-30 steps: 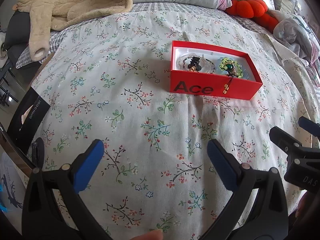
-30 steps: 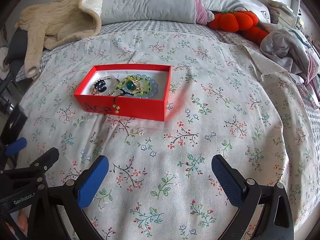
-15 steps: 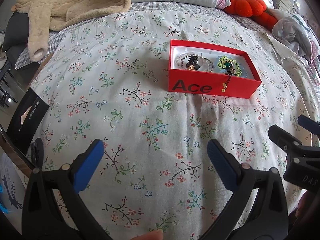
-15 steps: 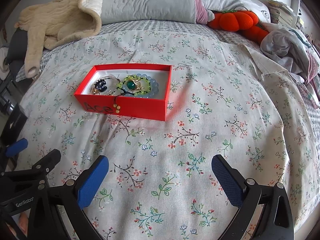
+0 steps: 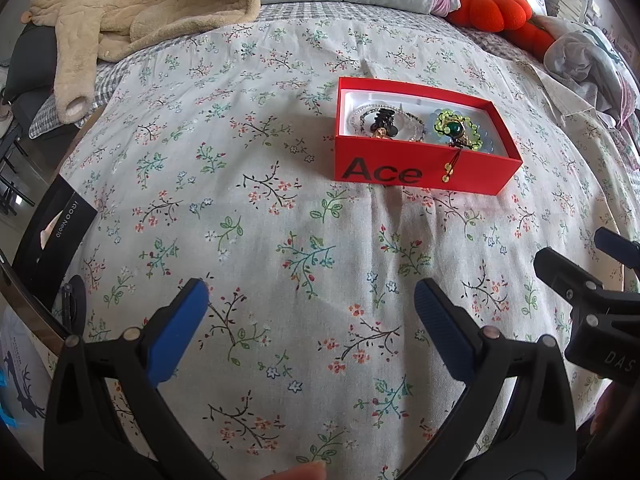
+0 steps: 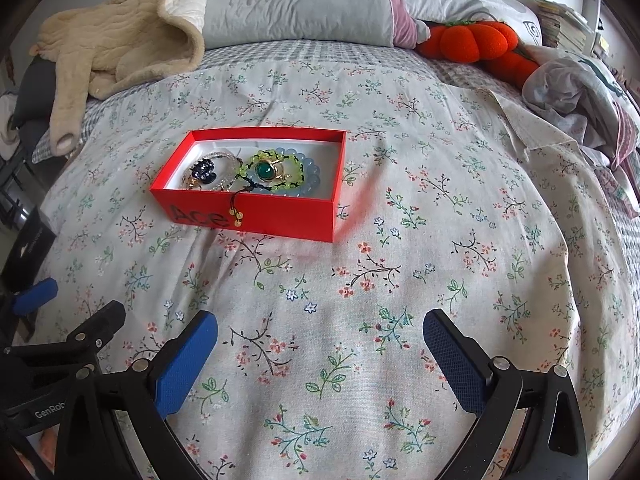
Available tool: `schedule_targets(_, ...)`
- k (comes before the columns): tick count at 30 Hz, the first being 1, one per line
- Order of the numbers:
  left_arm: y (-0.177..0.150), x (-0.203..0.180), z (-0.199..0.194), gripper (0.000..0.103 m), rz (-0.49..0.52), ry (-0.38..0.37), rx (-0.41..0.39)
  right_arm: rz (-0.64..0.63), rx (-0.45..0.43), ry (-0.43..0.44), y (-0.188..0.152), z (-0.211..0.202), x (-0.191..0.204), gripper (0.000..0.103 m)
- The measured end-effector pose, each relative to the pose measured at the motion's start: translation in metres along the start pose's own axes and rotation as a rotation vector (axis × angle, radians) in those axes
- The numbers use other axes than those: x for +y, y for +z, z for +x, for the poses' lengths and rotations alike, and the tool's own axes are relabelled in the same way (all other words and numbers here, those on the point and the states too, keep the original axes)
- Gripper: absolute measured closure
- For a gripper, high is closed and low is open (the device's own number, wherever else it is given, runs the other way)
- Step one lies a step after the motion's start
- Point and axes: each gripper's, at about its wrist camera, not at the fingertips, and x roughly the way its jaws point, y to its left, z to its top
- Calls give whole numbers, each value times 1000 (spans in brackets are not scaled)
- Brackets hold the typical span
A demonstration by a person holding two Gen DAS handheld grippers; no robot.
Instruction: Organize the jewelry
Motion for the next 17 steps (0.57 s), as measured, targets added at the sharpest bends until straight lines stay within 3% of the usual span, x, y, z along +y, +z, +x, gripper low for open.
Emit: schedule_targets(17,-6,8,5,1,-14,33,15,19,25,-11,-3,8,2,0)
